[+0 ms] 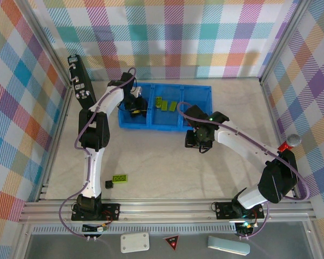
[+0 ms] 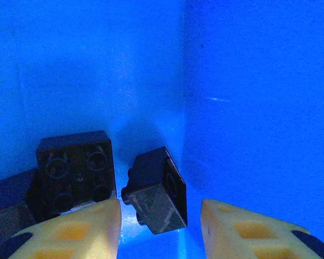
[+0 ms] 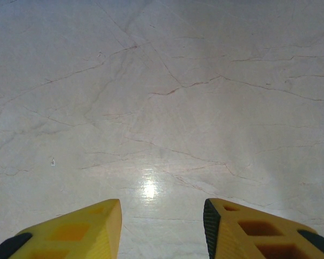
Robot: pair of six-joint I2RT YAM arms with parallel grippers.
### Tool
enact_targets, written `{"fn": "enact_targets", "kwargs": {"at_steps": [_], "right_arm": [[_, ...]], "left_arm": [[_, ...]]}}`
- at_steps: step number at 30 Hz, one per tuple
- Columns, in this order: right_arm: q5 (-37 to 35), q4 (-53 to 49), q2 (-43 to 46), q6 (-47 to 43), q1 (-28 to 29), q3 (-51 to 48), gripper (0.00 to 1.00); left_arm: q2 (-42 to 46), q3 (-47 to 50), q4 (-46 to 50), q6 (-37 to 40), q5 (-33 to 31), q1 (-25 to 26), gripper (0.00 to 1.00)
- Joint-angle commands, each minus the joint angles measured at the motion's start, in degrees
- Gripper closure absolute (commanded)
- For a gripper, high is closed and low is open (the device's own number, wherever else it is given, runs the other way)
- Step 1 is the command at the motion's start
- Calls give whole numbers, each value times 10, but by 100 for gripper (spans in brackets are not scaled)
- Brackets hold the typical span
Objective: Sort the legos into containers by color
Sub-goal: Place the lego in the container.
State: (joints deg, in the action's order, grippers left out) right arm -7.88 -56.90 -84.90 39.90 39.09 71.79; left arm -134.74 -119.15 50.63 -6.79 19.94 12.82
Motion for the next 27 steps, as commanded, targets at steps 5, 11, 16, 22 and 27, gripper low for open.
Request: {"fn": "enact_targets", "kwargs": {"at_steps": [5,11,16,22,27], "right_arm": [[7,0,8,5,4,9,54],[8,10,7,-2,5,2,54],[11,22,6,-9,5,-8,54],[14,35,-1,-23,5,-11,54],[16,50,-10,-32,5,-14,54]], "left_arm": [[52,17,13,-9,14,-2,57],[85,47,32,-3,-5,-1,57],[118,75,44,-2,-22,1,57],[162,110,61,0,-56,5,57],[204,146,83,0,-91,7,57]]}}
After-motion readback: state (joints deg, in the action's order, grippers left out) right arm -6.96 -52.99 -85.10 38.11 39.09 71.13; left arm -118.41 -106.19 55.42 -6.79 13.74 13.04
